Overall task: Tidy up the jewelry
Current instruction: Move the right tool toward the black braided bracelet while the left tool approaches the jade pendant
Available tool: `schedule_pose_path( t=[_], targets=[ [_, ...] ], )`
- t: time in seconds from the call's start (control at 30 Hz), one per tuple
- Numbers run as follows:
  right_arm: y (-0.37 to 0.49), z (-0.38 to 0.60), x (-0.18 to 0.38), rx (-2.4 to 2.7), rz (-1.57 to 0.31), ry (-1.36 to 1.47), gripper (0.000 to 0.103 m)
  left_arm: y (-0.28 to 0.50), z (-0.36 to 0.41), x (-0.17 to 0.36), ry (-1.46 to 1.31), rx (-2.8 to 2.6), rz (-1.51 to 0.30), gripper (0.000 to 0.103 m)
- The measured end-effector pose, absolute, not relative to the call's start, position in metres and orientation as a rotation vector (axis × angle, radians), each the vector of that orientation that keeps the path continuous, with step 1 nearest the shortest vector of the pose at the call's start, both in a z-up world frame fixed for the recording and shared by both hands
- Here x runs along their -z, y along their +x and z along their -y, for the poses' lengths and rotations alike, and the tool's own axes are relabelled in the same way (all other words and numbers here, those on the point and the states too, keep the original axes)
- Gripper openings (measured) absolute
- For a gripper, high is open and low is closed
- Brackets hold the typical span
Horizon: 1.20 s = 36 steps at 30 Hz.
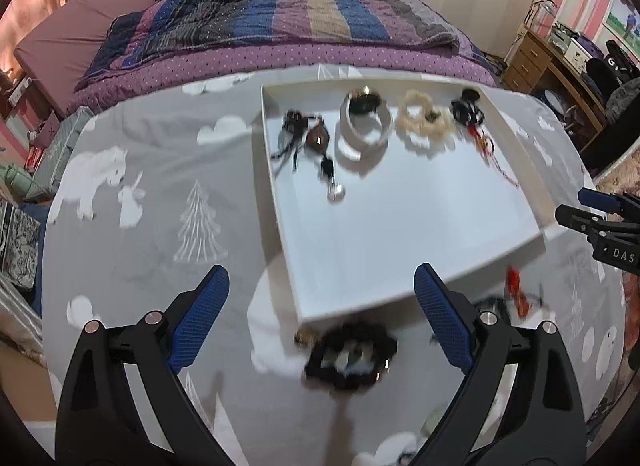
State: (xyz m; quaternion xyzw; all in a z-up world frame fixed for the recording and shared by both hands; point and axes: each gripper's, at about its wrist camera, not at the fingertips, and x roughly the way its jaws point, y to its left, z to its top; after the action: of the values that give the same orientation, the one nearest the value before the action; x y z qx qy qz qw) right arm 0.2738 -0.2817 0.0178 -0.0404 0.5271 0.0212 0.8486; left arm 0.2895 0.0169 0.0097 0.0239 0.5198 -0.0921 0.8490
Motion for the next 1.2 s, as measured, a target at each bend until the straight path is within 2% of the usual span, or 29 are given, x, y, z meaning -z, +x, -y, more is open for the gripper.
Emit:
schedule_pose_path(
  t=[0.6, 1.2],
  targets=[
    [0.234, 0.277, 0.003, -0.078, -1.204, -0.141, 0.066, 0.234, -0.015, 0.014, 0.103, 0.239, -1.172, 0.093],
    [0.221, 0.262, 0.015, -0.104, -1.216, -0.143, 0.066, 0.225, -0.018, 0.026, 0.045, 0.236, -1.186, 0.093]
  ],
)
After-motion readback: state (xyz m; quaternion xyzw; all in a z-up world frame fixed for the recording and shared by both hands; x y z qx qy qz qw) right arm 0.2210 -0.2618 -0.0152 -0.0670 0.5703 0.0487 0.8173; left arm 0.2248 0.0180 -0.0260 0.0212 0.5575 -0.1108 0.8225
